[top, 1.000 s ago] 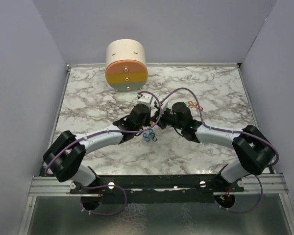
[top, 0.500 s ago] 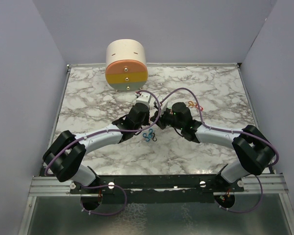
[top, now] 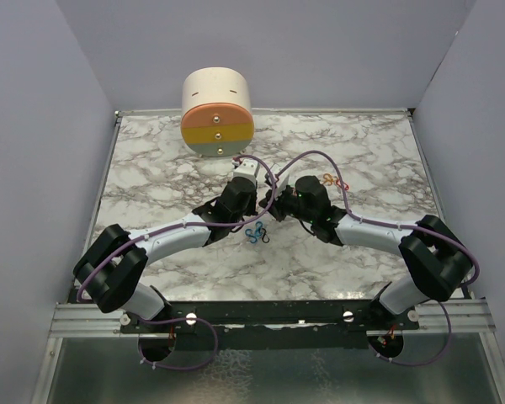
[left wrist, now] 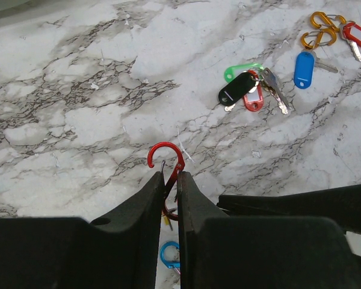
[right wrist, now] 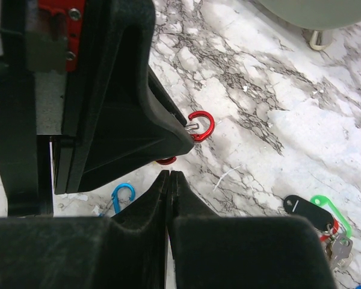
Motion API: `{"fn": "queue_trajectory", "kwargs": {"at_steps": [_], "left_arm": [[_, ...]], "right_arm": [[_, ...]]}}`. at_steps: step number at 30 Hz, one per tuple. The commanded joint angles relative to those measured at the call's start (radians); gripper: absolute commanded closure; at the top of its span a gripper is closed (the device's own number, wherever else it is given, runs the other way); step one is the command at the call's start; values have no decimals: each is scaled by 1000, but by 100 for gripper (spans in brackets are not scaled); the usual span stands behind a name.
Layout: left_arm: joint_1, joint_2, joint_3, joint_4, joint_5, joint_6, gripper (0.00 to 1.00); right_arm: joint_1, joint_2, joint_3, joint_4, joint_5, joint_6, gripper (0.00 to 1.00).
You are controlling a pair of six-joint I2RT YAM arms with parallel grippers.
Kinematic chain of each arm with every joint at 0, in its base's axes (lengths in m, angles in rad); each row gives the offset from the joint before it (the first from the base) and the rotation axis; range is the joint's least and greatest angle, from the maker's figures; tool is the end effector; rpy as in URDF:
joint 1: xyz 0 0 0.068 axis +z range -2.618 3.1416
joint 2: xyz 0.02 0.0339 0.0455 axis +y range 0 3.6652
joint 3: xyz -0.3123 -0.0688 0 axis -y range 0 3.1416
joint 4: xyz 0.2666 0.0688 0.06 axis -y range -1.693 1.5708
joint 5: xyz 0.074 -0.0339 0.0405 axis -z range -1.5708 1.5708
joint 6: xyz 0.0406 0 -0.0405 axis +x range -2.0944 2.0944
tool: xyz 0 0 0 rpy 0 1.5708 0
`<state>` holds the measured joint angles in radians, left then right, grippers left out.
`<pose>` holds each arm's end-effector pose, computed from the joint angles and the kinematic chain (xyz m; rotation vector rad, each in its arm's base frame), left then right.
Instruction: Put the keys on the keyring
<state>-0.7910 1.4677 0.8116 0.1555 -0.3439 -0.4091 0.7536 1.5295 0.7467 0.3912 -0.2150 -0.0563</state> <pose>0.2447 -0.2280 0.2552 0.1820 2.0545 -0.3927 0.2446 0.2414 0.2367 -0.9244 1.7885 0.6626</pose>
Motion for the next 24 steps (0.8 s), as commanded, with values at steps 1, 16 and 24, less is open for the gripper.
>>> {"fn": "queue_trajectory", "kwargs": {"at_steps": [1, 16, 24], "left_arm": [[7, -27, 29, 20, -12, -6, 84], [8, -31, 17, 20, -6, -14, 83], [16, -48, 27, 19, -18, -41, 83]], "right_arm": [[7, -33, -9, 26, 83, 19, 99], [4, -5, 28, -14, 165, 108, 86], [-20, 3, 36, -10, 50, 229, 66]]}}
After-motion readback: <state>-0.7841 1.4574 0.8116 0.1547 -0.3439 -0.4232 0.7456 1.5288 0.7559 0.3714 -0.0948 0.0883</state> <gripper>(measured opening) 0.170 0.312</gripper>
